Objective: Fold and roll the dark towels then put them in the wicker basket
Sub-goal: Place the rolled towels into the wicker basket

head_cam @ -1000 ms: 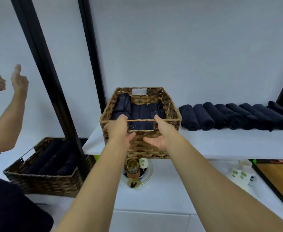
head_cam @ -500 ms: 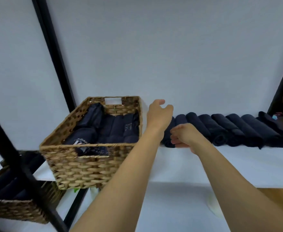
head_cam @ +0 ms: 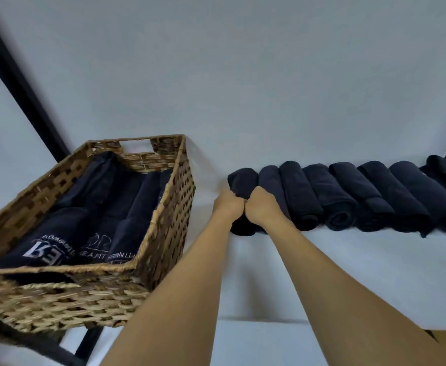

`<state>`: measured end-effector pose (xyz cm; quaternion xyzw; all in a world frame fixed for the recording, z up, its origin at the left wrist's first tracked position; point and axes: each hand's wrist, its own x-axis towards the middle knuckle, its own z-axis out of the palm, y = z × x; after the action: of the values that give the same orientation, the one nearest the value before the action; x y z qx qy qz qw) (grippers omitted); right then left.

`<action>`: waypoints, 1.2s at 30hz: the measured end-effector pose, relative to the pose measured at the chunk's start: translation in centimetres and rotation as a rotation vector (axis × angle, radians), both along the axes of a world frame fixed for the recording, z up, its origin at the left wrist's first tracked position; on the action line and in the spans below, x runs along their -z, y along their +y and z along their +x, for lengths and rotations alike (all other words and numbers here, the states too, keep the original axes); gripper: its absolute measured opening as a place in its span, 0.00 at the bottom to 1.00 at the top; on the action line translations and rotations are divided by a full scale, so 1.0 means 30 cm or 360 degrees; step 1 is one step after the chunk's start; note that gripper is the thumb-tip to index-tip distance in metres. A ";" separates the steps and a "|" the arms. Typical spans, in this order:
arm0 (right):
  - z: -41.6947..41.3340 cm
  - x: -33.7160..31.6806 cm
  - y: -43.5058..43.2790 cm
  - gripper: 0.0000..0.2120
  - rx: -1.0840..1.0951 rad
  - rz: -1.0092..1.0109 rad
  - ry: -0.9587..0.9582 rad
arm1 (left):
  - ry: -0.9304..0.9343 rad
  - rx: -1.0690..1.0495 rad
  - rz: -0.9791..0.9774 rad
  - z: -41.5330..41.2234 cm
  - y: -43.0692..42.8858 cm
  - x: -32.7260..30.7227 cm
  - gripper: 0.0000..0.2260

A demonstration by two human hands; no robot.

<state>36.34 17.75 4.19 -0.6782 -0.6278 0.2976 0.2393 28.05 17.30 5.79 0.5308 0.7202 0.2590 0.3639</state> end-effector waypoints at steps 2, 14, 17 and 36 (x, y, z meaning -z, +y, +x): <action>-0.007 -0.001 0.026 0.10 0.0005 -0.0080 -0.0026 | 0.0116 0.0062 -0.0033 -0.009 0.021 0.021 0.10; -0.039 -0.191 0.053 0.18 0.0148 -0.0308 0.1253 | 0.0875 0.0293 0.0378 -0.042 -0.034 -0.266 0.10; -0.093 -0.369 0.023 0.19 -0.0035 -0.0127 0.1321 | 0.0870 0.0261 0.0604 -0.115 -0.105 -0.457 0.10; -0.788 -0.327 0.285 0.23 -0.0675 -0.0536 0.0229 | 0.0669 0.0156 0.0106 -0.866 0.000 -0.198 0.34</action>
<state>12.69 26.31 14.00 -0.5390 -0.6788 0.4887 0.0995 2.07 17.29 11.72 0.6193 0.7446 0.1483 0.2003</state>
